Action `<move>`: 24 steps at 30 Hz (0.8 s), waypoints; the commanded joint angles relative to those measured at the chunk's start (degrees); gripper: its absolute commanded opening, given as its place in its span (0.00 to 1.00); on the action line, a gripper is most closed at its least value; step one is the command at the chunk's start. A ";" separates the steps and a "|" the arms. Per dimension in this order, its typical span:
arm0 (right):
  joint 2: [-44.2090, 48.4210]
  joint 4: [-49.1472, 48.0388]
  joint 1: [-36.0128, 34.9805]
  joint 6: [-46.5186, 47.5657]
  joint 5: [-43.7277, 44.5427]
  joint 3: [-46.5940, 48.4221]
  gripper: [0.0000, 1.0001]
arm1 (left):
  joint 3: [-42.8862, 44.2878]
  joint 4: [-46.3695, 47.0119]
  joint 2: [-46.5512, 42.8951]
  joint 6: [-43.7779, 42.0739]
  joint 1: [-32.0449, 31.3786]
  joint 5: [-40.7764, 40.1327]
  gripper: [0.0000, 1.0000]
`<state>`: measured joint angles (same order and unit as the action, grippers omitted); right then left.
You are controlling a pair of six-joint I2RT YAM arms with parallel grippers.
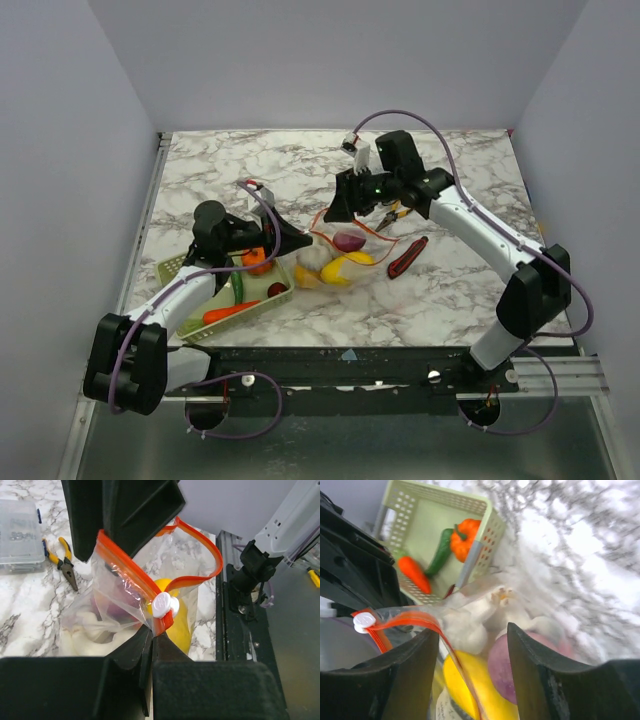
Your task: Place the food in the zip-top bag and seal the zipper
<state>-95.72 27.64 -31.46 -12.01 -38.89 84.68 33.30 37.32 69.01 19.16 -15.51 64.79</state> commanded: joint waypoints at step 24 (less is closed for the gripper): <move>12.37 -1.04 -17.75 43.32 18.58 -3.31 0.77 | 1.11 4.49 1.25 9.67 0.03 4.29 0.00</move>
<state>-81.47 24.03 -47.46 26.06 -16.62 80.40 33.30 39.79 69.82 28.42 -15.51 66.65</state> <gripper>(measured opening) 0.772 0.008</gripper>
